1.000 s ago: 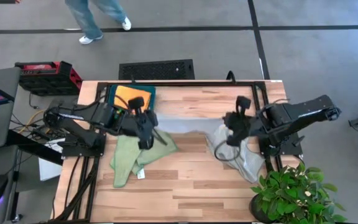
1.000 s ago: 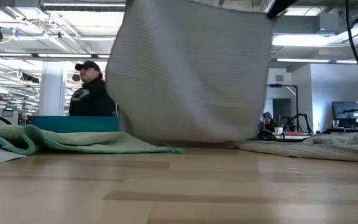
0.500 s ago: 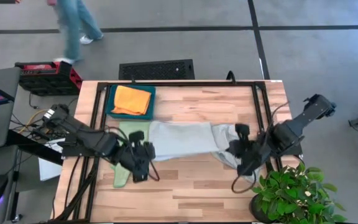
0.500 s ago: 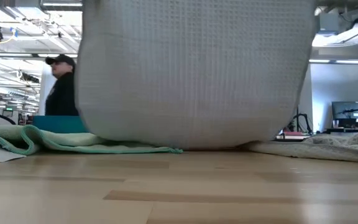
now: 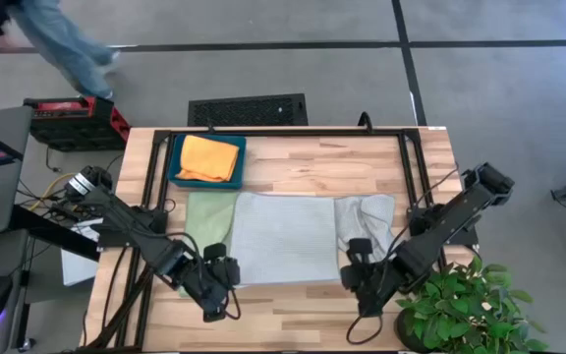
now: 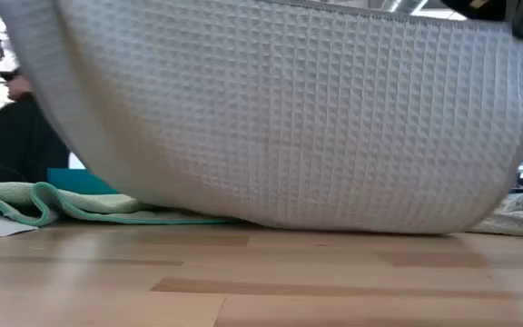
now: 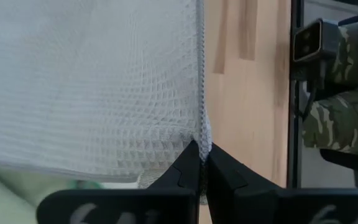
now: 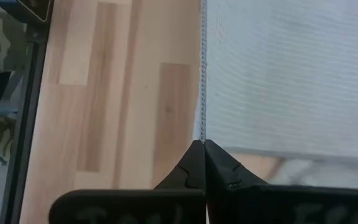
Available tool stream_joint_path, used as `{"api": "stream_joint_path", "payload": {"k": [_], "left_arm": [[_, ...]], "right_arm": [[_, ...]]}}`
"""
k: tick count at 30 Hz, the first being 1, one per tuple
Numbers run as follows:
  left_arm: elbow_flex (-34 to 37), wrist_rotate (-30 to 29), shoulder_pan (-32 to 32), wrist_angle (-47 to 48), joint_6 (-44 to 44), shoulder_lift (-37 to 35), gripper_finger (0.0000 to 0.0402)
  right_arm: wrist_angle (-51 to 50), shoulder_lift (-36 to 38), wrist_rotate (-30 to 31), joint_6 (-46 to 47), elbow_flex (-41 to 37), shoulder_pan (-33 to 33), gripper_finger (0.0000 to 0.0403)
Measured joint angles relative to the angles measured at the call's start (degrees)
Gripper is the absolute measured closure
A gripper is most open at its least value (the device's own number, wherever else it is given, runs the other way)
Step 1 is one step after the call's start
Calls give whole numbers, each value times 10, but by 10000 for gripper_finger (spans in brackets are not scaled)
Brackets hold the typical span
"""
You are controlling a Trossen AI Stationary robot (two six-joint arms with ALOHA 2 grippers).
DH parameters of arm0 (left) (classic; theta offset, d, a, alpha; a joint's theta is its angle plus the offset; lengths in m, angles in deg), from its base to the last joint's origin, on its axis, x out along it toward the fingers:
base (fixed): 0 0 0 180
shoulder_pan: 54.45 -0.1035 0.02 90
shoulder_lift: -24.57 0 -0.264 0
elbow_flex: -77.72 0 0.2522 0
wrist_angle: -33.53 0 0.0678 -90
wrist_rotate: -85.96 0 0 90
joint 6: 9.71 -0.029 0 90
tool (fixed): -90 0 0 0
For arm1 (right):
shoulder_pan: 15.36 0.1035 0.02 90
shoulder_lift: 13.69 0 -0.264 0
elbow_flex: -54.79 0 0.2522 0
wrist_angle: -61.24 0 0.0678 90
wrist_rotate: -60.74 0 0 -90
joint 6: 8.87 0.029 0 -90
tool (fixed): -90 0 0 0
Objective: Fold microfiber towels
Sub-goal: Fold the left gray towel
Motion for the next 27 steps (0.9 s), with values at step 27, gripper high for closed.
{"api": "stream_joint_path", "payload": {"k": [27], "left_arm": [[71, -79, -24, -2, 66, 0, 401]], "right_arm": [[-40, -72, 12, 4, 0, -85, 395]]}}
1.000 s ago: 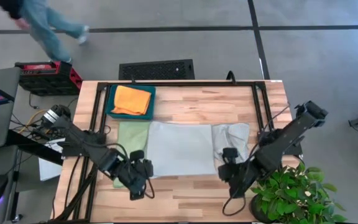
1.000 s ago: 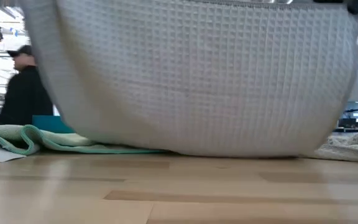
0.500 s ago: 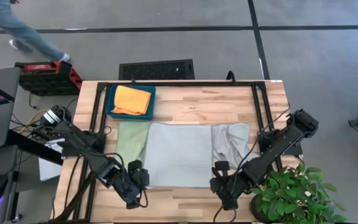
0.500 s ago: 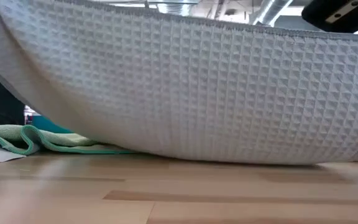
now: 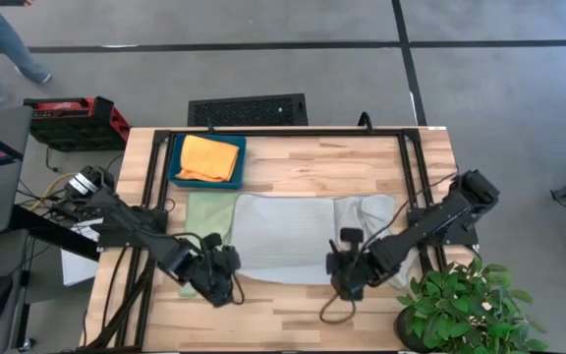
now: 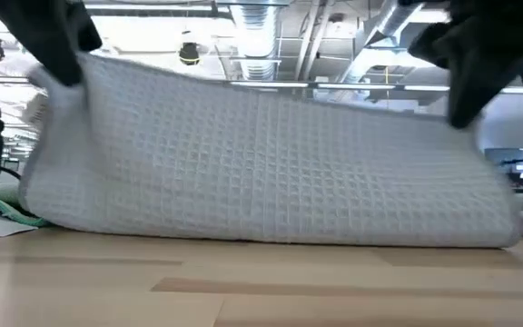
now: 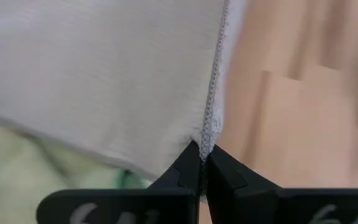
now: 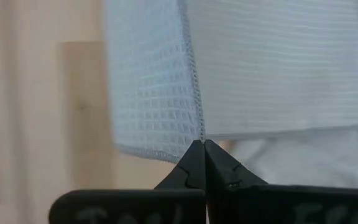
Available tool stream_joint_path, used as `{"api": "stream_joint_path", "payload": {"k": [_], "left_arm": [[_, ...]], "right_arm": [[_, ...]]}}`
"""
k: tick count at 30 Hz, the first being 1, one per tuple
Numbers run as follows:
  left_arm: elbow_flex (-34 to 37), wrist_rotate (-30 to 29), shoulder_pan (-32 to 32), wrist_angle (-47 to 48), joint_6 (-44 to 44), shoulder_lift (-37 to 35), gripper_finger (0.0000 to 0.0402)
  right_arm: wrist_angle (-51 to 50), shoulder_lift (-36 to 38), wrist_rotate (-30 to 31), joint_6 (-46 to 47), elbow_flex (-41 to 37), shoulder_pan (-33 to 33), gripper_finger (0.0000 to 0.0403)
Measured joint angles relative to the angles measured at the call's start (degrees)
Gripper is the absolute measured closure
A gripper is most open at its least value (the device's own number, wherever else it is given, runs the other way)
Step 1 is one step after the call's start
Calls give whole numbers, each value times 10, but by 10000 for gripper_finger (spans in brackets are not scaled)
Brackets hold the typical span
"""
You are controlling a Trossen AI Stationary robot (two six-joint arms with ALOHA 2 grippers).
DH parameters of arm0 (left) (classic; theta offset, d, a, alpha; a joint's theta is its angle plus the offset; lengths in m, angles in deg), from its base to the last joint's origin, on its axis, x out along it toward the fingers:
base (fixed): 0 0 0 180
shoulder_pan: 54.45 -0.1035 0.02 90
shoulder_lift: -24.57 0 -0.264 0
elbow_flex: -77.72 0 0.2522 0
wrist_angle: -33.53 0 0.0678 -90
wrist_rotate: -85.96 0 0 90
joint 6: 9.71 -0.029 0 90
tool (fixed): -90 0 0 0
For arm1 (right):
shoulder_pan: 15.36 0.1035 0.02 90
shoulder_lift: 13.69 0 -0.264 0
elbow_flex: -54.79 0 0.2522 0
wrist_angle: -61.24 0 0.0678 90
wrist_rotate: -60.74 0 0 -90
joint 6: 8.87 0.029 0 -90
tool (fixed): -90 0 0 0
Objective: Fold microfiber towels
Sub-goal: Fold the left gray towel
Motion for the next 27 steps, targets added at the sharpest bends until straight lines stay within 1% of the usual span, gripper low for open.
{"api": "stream_joint_path", "payload": {"k": [2, 6, 12, 18, 23, 27], "left_arm": [[0, -13, -16, 13, 0, 0, 401], [0, -18, -57, 26, -2, 0, 401], [-1, -33, -128, 34, -47, 1, 401], [-1, -37, -197, 41, -86, 1, 401], [-1, -36, -239, 58, -91, 1, 401], [-1, -30, -257, 57, -100, 1, 401]], "right_arm": [[-8, 0, 15, 0, -4, -19, 395], [-33, 0, 30, 0, -19, -58, 395], [-52, 0, 70, 0, -47, -107, 395], [-69, 0, 129, -24, -48, -149, 395], [-58, -5, 135, -56, -48, -187, 395], [-55, -12, 140, -78, -47, -207, 395]]}}
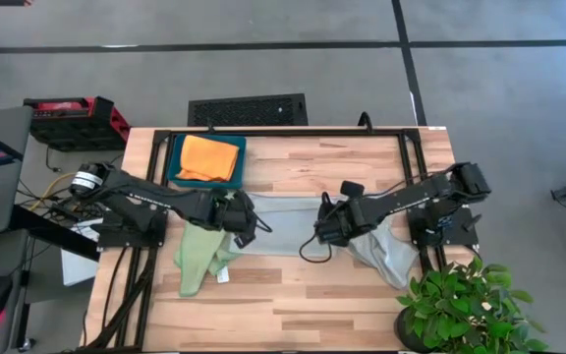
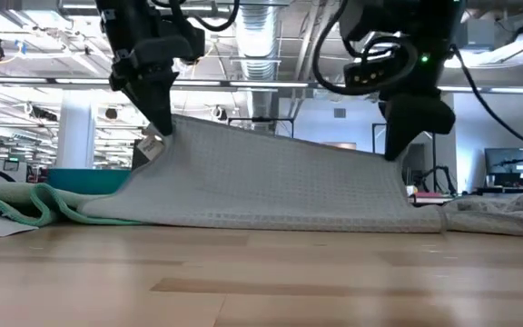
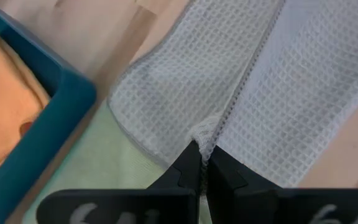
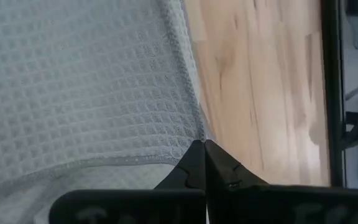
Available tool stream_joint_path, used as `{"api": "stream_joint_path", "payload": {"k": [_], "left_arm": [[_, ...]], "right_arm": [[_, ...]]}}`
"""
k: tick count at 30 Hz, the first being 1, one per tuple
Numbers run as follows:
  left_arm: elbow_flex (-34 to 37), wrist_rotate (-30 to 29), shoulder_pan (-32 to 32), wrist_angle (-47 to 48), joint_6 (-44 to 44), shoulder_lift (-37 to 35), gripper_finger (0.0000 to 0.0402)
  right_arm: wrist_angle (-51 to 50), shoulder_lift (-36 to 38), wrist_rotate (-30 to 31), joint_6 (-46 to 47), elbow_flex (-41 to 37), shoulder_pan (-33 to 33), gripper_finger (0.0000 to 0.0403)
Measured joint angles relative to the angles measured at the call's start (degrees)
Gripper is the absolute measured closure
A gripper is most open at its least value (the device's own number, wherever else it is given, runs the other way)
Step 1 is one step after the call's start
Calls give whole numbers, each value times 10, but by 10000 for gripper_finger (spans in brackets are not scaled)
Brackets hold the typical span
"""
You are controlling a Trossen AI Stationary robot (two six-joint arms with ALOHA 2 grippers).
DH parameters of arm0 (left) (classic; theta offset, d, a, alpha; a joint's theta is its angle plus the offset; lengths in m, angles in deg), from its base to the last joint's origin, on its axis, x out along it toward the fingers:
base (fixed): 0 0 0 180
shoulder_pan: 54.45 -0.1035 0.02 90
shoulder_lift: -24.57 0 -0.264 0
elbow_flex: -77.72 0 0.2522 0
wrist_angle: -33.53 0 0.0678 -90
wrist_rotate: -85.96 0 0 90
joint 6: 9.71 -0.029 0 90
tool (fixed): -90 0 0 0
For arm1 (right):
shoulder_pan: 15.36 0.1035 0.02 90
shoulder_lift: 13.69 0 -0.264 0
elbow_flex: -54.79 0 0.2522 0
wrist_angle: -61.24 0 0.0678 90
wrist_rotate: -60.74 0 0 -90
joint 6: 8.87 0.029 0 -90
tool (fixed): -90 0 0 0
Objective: Fold microfiber towels
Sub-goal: Fold the left gray towel
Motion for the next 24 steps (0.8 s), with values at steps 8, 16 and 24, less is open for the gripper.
{"api": "stream_joint_path", "payload": {"k": [8, 16, 24], "left_arm": [[0, 0, -5, -3, 2, 0, 401], [0, 3, -22, 1, 4, 1, 397], [0, 4, -52, 2, -5, 1, 335]], "right_arm": [[8, -11, -1, -13, -1, -17, 395], [13, -11, -2, -13, -1, -24, 394], [14, -11, -3, -13, -1, -44, 347]]}}
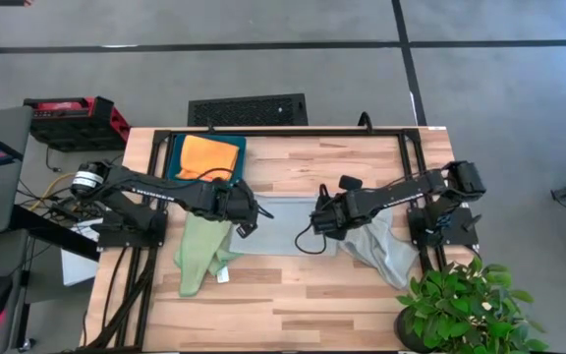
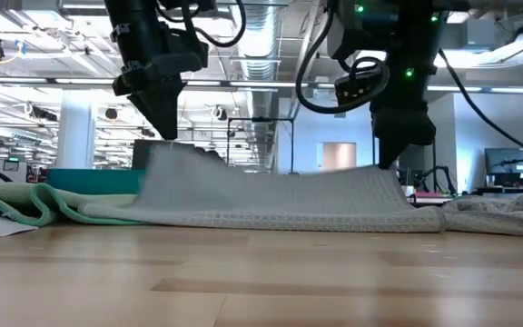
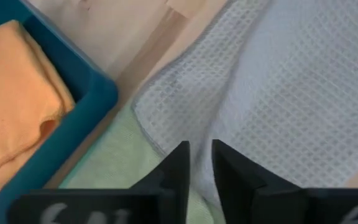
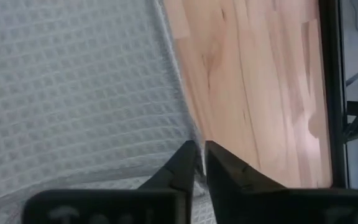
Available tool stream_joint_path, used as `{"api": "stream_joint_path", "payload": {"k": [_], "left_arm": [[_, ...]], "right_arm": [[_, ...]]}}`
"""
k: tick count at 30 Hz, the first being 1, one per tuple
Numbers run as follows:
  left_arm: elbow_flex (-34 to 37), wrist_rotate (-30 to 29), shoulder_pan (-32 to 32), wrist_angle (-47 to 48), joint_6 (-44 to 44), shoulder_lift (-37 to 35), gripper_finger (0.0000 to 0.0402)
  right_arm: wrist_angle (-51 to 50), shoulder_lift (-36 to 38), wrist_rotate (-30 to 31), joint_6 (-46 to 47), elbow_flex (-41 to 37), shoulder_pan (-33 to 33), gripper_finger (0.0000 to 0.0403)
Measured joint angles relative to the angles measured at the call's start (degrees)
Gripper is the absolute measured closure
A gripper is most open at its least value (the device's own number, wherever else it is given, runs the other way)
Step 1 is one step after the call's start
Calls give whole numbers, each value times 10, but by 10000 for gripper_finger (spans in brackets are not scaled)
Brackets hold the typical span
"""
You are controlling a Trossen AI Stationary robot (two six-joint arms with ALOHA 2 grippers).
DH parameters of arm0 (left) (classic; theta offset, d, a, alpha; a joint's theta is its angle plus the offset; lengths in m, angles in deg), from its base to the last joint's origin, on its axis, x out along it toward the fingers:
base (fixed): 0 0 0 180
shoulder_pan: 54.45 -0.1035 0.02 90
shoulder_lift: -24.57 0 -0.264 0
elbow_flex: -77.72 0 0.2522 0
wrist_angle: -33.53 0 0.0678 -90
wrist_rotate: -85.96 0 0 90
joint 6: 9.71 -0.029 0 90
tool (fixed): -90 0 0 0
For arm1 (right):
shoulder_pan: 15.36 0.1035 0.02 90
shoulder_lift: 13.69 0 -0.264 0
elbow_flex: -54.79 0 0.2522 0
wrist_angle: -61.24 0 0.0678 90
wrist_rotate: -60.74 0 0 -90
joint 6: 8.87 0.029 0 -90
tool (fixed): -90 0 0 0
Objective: Fold microfiber towels
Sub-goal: Fold the left gray towel
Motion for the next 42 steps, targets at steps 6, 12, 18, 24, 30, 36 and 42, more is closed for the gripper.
{"api": "stream_joint_path", "payload": {"k": [6, 12, 18, 24, 30, 36, 42], "left_arm": [[0, 0, -18, 0, -28, 0, 283], [0, 16, -10, -1, -33, 0, 265], [0, 19, 40, -1, -41, 0, 264], [0, 9, 89, -3, -21, 0, 264], [0, 4, 121, -4, -16, 0, 264], [0, -5, 139, -5, -15, 0, 264], [0, -11, 145, -5, -15, 0, 264]], "right_arm": [[1, 0, 1, 1, 0, -21, 291], [-3, 1, -27, 1, 11, -35, 255], [5, 1, -45, -42, 17, 18, 243], [75, 2, -132, -140, 0, 88, 249], [180, 2, -195, -214, -39, 127, 261], [193, 2, -198, -206, -52, 138, 270], [227, -17, -223, -204, -52, 134, 271]]}}
